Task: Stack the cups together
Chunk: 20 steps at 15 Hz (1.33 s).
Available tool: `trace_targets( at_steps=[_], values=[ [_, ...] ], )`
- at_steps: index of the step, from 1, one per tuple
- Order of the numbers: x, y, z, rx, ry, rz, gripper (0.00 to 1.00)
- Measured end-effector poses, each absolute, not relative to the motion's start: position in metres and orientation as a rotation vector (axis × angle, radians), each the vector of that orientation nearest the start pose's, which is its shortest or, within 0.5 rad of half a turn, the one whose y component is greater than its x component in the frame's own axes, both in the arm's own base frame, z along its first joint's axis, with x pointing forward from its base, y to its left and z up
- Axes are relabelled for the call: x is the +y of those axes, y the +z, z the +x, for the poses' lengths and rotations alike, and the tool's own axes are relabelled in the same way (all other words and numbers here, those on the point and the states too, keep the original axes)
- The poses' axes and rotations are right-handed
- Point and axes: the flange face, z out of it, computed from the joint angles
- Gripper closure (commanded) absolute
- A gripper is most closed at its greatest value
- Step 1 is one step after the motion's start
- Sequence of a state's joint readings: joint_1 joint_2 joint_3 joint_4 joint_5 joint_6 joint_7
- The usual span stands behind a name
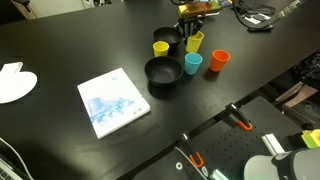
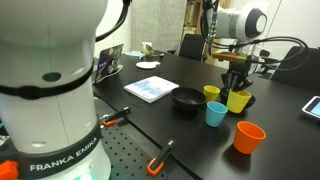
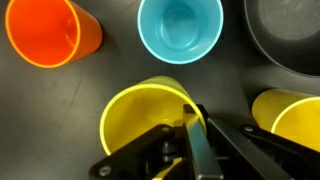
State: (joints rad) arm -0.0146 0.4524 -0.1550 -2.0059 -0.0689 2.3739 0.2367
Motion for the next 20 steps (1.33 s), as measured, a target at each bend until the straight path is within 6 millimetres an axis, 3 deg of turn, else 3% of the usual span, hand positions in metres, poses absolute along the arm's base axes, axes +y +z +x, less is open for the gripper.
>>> trace_targets(
  at_steps=[3, 8, 13, 16, 20],
  values=[
    [-0.097, 0.262, 0.581, 0.596, 0.077, -3.233, 0.94],
    [-0.089, 0.3, 0.535, 0.627, 0.177, -3.227, 0.94],
    [-0.06, 0.295, 0.506, 0.559, 0.18, -3.153, 0.94],
    [-0.045, 0.282, 0.503, 0.497, 0.106, -3.12, 0.94],
    [-0.044, 0.267, 0.504, 0.46, 0.039, -3.124, 0.94]
  ],
)
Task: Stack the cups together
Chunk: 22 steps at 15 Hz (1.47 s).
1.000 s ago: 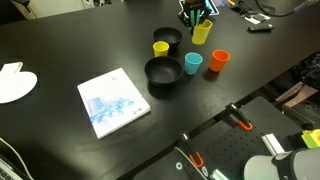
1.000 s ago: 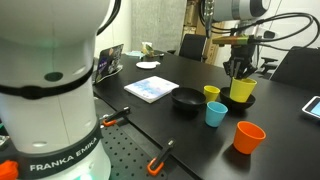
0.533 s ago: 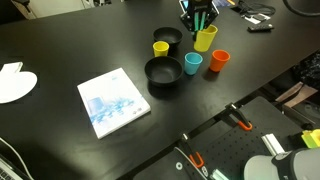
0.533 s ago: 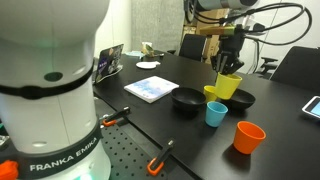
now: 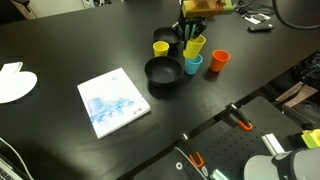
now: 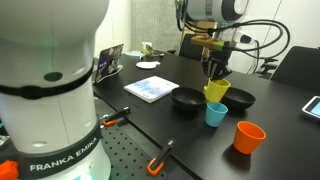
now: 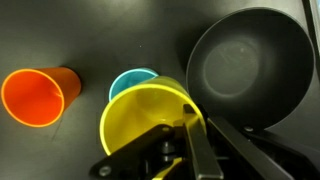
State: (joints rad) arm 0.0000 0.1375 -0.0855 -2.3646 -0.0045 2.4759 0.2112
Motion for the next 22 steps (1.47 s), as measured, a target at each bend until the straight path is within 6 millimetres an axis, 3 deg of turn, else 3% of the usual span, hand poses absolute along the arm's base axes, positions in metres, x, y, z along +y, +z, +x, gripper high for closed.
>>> trace_targets(
  at_steps=[6, 16, 22],
  values=[
    [-0.053, 0.254, 0.505, 0.464, 0.02, -3.132, 0.94],
    [-0.074, 0.249, 0.502, 0.442, 0.015, -3.193, 0.94],
    [-0.074, 0.238, 0.498, 0.439, 0.054, -3.196, 0.93]
  ],
)
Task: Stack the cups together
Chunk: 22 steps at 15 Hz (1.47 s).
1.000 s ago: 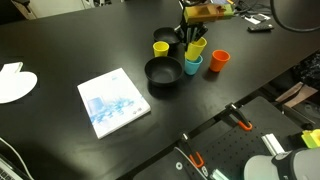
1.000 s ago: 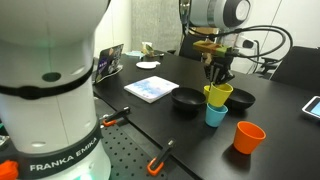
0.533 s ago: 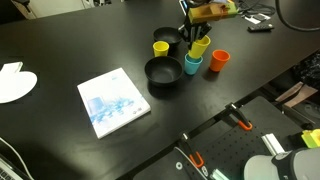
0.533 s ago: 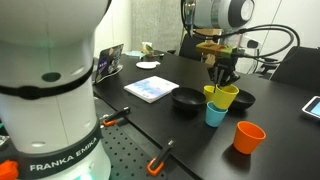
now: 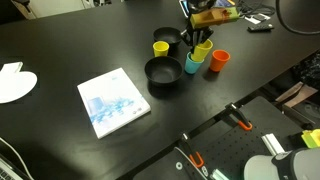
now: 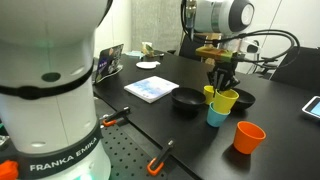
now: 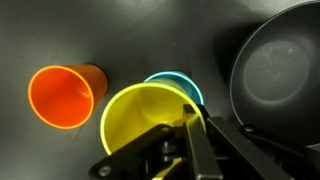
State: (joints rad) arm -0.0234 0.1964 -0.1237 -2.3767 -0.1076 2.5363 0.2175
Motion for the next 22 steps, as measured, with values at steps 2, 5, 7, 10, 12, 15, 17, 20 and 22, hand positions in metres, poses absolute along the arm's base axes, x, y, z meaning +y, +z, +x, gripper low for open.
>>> trace_targets(
  at_steps=[2, 5, 7, 10, 12, 15, 17, 20, 22],
  values=[
    [-0.072, 0.238, 0.498, 0.434, 0.054, -3.196, 0.93],
    [-0.068, 0.237, 0.498, 0.42, 0.055, -3.196, 0.68],
    [-0.064, 0.236, 0.498, 0.412, 0.061, -3.195, 0.6],
    [-0.059, 0.233, 0.498, 0.398, 0.067, -3.196, 0.38],
    [-0.058, 0.234, 0.499, 0.393, 0.064, -3.196, 0.23],
    [-0.061, 0.243, 0.504, 0.404, 0.031, -3.195, 0.02],
    [-0.073, 0.254, 0.51, 0.443, -0.01, -3.191, 0.0],
    [-0.113, 0.271, 0.515, 0.598, -0.07, -3.155, 0.0],
    [-0.144, 0.276, 0.511, 0.731, -0.082, -3.115, 0.0]
  ],
)
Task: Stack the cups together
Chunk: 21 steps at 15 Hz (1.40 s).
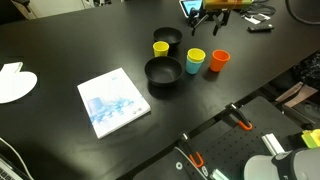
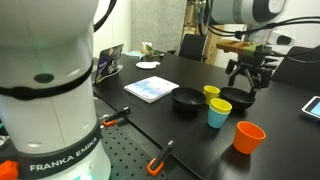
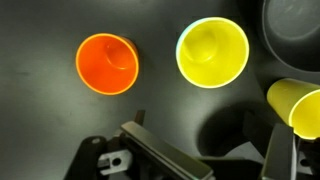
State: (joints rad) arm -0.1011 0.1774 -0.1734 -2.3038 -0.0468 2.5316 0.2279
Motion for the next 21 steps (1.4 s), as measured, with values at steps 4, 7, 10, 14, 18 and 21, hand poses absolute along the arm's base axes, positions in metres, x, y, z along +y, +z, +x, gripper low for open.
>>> trace_targets(
  at_steps=[4, 7, 10, 14, 18, 21],
  values=[
    [-0.176, 0.266, 0.493, 0.88, -0.052, -3.046, 0.0],
    [-0.169, 0.262, 0.491, 0.876, -0.038, -3.033, 0.0],
    [-0.169, 0.259, 0.491, 0.901, -0.025, -3.023, 0.0],
    [-0.186, 0.239, 0.491, 1.05, 0.058, -2.933, 0.0],
    [-0.205, 0.217, 0.493, 1.16, 0.094, -2.853, 0.0],
    [-0.214, 0.208, 0.496, 1.202, 0.1, -2.825, 0.0]
  ],
)
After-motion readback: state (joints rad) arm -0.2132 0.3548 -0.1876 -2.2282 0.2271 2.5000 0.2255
